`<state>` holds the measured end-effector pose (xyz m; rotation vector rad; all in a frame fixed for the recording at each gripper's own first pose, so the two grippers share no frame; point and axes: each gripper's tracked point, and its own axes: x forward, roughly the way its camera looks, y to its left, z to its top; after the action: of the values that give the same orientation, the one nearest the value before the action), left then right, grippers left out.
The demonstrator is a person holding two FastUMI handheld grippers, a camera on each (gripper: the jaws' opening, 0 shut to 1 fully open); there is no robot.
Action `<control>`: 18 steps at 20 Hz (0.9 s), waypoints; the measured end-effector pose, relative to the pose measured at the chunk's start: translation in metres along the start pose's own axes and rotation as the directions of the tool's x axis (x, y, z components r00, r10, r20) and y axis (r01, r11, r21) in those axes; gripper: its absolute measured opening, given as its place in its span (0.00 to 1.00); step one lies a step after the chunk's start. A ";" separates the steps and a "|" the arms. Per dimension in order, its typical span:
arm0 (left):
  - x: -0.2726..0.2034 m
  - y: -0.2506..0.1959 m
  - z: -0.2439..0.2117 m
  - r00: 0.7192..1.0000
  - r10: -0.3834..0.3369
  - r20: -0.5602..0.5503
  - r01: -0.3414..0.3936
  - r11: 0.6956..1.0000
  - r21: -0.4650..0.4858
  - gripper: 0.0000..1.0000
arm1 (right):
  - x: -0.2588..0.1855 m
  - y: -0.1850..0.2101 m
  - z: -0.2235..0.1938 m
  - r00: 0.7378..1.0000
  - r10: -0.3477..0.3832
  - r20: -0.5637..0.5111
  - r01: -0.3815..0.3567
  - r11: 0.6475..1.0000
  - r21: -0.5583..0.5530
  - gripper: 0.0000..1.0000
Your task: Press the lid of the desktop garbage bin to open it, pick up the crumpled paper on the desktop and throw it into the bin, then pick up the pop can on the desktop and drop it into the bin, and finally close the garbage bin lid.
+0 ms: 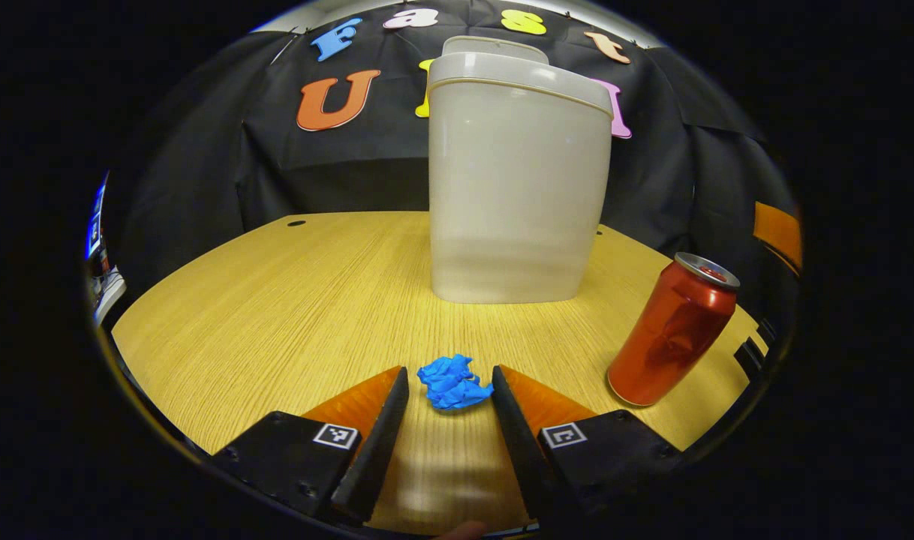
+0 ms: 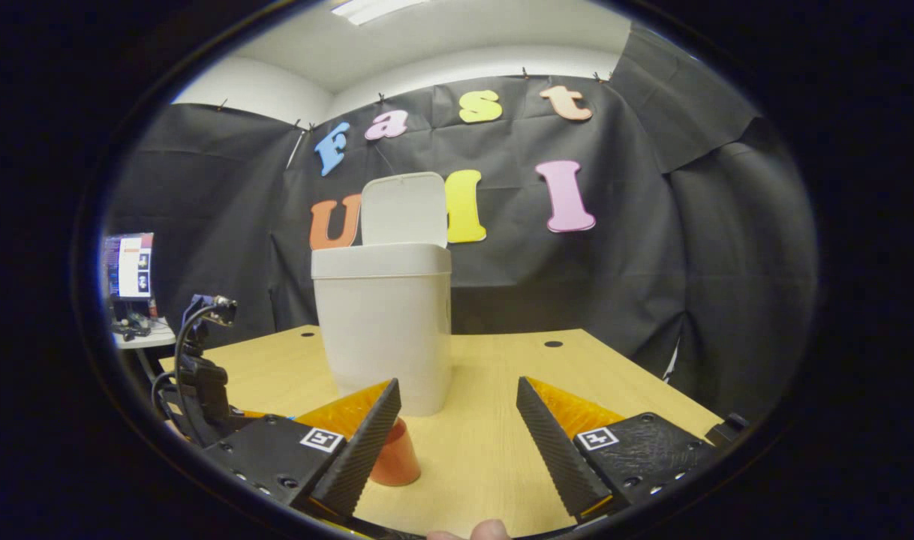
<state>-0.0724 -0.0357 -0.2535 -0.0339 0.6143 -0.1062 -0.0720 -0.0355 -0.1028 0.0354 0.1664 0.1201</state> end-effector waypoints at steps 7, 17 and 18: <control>0.001 -0.001 0.001 1.000 -0.009 0.016 0.009 1.000 -0.023 0.36 | -0.003 0.012 0.003 1.000 0.009 0.013 -0.009 1.000 0.006 0.94; -0.022 0.004 0.050 0.990 -0.031 0.136 0.035 0.999 -0.030 0.34 | -0.006 0.056 -0.024 0.998 0.034 -0.060 -0.033 0.999 0.025 0.96; -0.025 0.006 0.056 0.988 -0.028 0.152 0.033 0.999 -0.026 0.34 | -0.005 0.060 -0.031 0.997 0.033 -0.075 -0.031 0.999 0.024 0.94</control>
<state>-0.0603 -0.0269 -0.1937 -0.0781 0.4638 -0.1234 -0.0887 0.0237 -0.1300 0.0568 0.2426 0.1515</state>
